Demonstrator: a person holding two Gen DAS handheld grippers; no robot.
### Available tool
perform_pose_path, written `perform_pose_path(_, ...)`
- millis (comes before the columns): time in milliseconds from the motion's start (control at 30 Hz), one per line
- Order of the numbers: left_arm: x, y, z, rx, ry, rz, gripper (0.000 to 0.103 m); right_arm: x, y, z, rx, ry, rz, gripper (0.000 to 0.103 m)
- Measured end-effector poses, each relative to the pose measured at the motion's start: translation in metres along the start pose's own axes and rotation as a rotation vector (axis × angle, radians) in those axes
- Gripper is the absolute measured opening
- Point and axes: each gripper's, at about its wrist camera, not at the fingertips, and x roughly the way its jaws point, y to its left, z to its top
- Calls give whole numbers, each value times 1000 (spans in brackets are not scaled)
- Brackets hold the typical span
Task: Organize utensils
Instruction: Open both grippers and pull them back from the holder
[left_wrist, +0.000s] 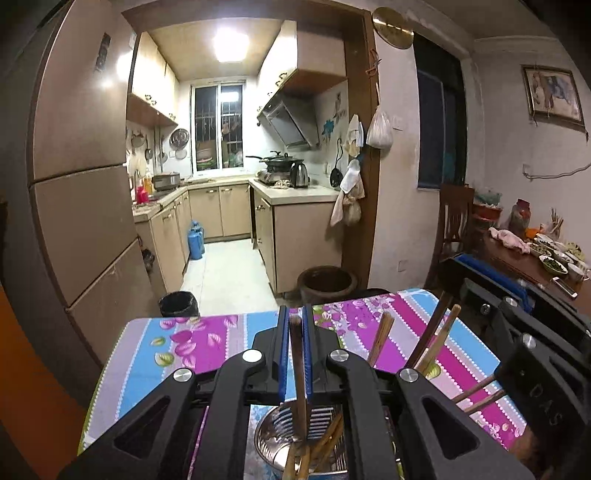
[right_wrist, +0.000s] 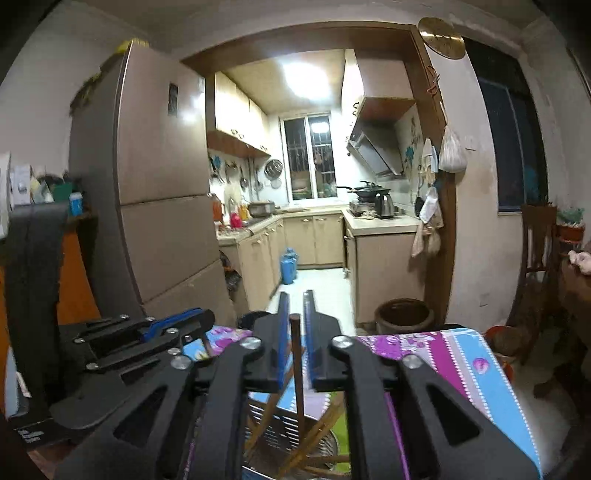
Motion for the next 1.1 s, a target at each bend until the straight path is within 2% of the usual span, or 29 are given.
perform_pose_path(33, -5, 3, 3, -11, -9, 4, 9, -4, 0, 3, 1, -18, -4, 45)
perform_pose_path(67, -12, 5, 6, -19, -26, 12, 10, -11, 0, 6, 1, -43, -2, 48)
perform_pose_path(100, -23, 8, 11, -26, -52, 26, 16, -21, 0, 13, -1, -68, -1, 48)
perform_pose_path(133, -34, 10, 15, -31, -78, 46, 28, -32, -1, 19, -1, -92, -3, 48)
perform_pose_path(167, -51, 12, 18, -33, -114, 83, 34, -46, -2, 26, 1, -120, -5, 53)
perform_pose_path(200, -66, 13, 21, -34, -148, 116, 46, -59, -3, 30, 1, -148, -8, 58)
perform_pose_path(267, -105, 12, 18, -27, -223, 180, 65, -94, -5, 35, -8, -219, -27, 84)
perform_pose_path(300, -129, 8, 12, -12, -262, 235, 80, -120, -5, 35, -12, -268, -41, 91)
perform_pose_path(333, -147, 3, 7, -2, -291, 264, 90, -139, -5, 33, -17, -299, -59, 98)
perform_pose_path(400, -182, -7, -12, 28, -346, 270, 99, -183, -3, 19, -36, -355, -124, 98)
perform_pose_path(467, -218, -24, -37, 74, -375, 278, 99, -219, 2, -2, -53, -347, -216, 98)
perform_pose_path(567, -253, -45, -68, 77, -337, 289, 100, -244, 5, -32, -107, -217, -166, 98)
perform_pose_path(633, -267, -53, -86, 15, -277, 277, 99, -253, 7, -51, -106, -143, -187, 98)
perform_pose_path(700, -278, -64, -106, 6, -262, 269, 99, -266, 8, -66, -86, -113, -229, 98)
perform_pose_path(767, -284, -75, -125, 30, -277, 344, 99, -277, 9, -76, -72, -99, -281, 98)
perform_pose_path(800, -285, -79, -132, 42, -281, 357, 100, -282, 8, -81, -72, -96, -310, 98)
perform_pose_path(933, -287, -95, -155, 36, -270, 360, 99, -282, 4, -97, -79, -80, -411, 98)
perform_pose_path(1100, -287, -103, -173, 52, -226, 341, 99, -277, 1, -112, -75, -42, -426, 98)
